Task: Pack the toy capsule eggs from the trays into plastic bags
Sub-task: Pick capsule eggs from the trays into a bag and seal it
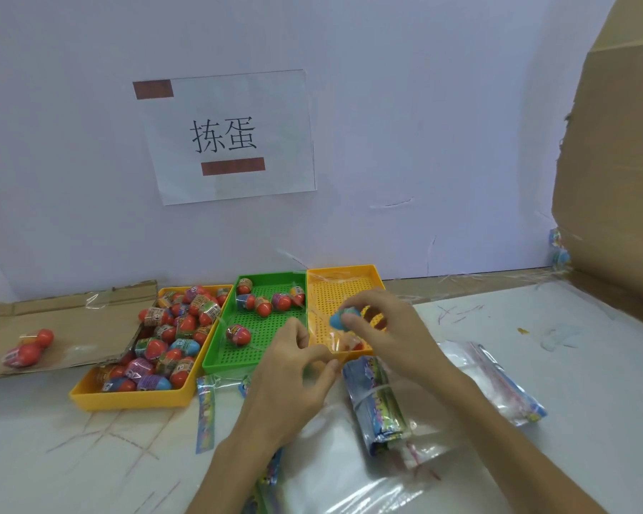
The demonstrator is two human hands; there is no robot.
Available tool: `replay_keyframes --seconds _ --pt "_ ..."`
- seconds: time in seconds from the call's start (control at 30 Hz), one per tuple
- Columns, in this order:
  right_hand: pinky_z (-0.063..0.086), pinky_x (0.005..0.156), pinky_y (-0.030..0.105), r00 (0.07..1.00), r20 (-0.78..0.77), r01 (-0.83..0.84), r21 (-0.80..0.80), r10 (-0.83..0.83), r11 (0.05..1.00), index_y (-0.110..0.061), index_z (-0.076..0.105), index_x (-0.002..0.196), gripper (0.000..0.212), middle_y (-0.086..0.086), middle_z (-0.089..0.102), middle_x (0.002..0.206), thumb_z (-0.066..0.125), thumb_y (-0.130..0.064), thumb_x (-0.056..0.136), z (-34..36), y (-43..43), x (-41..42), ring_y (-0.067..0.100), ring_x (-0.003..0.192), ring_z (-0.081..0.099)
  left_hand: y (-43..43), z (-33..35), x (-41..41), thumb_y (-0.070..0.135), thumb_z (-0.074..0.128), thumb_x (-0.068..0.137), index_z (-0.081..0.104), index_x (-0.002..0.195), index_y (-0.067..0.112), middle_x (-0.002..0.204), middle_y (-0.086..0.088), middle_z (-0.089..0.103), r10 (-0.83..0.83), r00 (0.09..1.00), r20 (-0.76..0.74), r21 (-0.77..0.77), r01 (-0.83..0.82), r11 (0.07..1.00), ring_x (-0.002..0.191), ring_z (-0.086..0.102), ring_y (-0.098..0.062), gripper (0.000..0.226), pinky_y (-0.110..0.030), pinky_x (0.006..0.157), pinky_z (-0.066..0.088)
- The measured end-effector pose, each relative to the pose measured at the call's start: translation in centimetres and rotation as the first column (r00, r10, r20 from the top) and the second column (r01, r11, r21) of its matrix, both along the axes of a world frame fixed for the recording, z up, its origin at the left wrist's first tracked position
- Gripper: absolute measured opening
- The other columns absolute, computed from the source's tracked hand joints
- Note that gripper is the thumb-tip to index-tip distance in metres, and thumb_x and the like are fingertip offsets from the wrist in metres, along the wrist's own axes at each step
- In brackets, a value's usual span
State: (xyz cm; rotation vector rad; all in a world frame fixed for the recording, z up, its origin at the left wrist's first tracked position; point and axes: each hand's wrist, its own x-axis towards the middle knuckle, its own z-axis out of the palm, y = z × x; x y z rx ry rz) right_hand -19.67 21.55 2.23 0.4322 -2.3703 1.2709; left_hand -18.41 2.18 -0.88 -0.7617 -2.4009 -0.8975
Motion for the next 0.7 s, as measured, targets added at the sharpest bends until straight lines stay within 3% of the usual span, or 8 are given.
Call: replay_keyframes --seconds 0.07,0.13,0.2,0.27,0.37,0.43,0.57,0.7 --pt "0.044 0.074 0.02 0.988 0.021 0.152 0.058 -0.153 0.987 -0.033 0.07 0.098 0.008 -0.013 0.065 0.097 0.073 -0.029 0.091 -0.3 1.1 -0.4 0.005 0.083 0.057 0.0 0.0 0.0 0.051 0.055 0.09 0.068 0.077 0.027 0.086 0.007 0.035 0.007 1.0 0.003 -0.008 -0.007 1.0 0.084 0.042 -0.008 0.03 -0.027 0.064 0.041" --pt "0.036 0.086 0.03 0.953 0.122 0.234 0.282 -0.277 0.93 -0.033 0.07 0.102 0.01 -0.015 0.064 0.098 0.071 -0.032 0.092 -0.8 1.7 -0.4 0.007 0.093 0.057 0.0 0.0 0.0 0.049 0.058 0.089 0.067 0.076 0.027 0.086 0.008 0.035 0.011 1.0 -0.002 -0.016 -0.011 1.0 0.085 0.042 -0.005 0.027 -0.026 0.063 0.04" --pt "0.027 0.094 0.03 0.936 0.134 0.241 0.428 -0.325 0.871 -0.034 0.069 0.108 0.015 -0.014 0.067 0.106 0.067 -0.029 0.094 -1.1 1.8 -0.5 0.01 0.105 0.059 -0.1 0.0 0.0 0.046 0.062 0.089 0.067 0.077 0.029 0.086 0.009 0.035 0.006 1.0 0.002 -0.022 -0.006 1.0 0.086 0.042 -0.003 0.021 -0.023 0.063 0.038" --pt "0.037 0.099 0.033 0.972 0.01 0.222 0.292 -0.235 0.93 -0.029 0.072 0.109 0.022 -0.012 0.07 0.11 0.065 -0.016 0.094 -0.3 1.5 -0.2 0.009 0.106 0.061 -0.3 0.0 0.0 0.044 0.065 0.088 0.067 0.078 0.031 0.086 0.01 0.036 -0.008 1.0 0.028 -0.017 0.009 1.0 0.086 0.042 -0.003 0.017 -0.018 0.065 0.033" --pt "0.052 0.082 0.024 0.994 -0.051 -0.099 -0.008 0.099 0.995 -0.029 0.078 0.094 0.038 -0.016 0.074 0.095 0.054 -0.001 0.086 1.6 0.6 1.1 0.009 0.094 0.067 -0.4 0.3 0.0 0.044 0.065 0.088 0.069 0.079 0.031 0.085 0.009 0.037 -0.043 0.998 0.039 -0.011 0.043 0.999 0.084 0.042 -0.005 0.016 -0.017 0.065 0.031" --pt "0.054 0.075 0.025 0.971 0.036 -0.237 0.046 0.235 0.971 -0.029 0.078 0.089 0.046 -0.016 0.073 0.088 0.047 0.002 0.076 1.9 -0.4 1.8 0.01 0.09 0.068 -0.2 0.6 0.2 0.041 0.066 0.089 0.071 0.08 0.027 0.084 0.006 0.035 -0.087 0.996 0.034 -0.014 0.088 0.996 0.081 0.041 -0.009 0.017 -0.021 0.063 0.031" --pt "0.046 0.078 0.028 0.951 0.206 -0.282 0.27 0.231 0.921 -0.023 0.076 0.097 0.049 -0.015 0.064 0.088 0.048 0.011 0.077 0.9 -0.8 1.7 0.007 0.089 0.057 -0.1 0.9 0.6 0.033 0.068 0.088 0.069 0.078 0.023 0.084 0.005 0.036 -0.11 0.994 0.005 -0.036 0.11 0.993 0.082 0.043 -0.013 0.014 -0.025 0.065 0.034" --pt "0.033 0.081 0.031 0.941 0.28 -0.276 0.319 0.188 0.907 -0.036 0.074 0.096 0.045 -0.002 0.051 0.09 0.044 -0.011 0.075 1.1 -1.0 2.1 0.014 0.094 0.045 -0.3 1.5 0.9 0.018 0.066 0.082 0.064 0.073 0.018 0.082 0.008 0.04 -0.122 0.992 0.032 0.09 0.119 0.989 0.084 0.045 -0.014 0.01 -0.024 0.069 0.036"
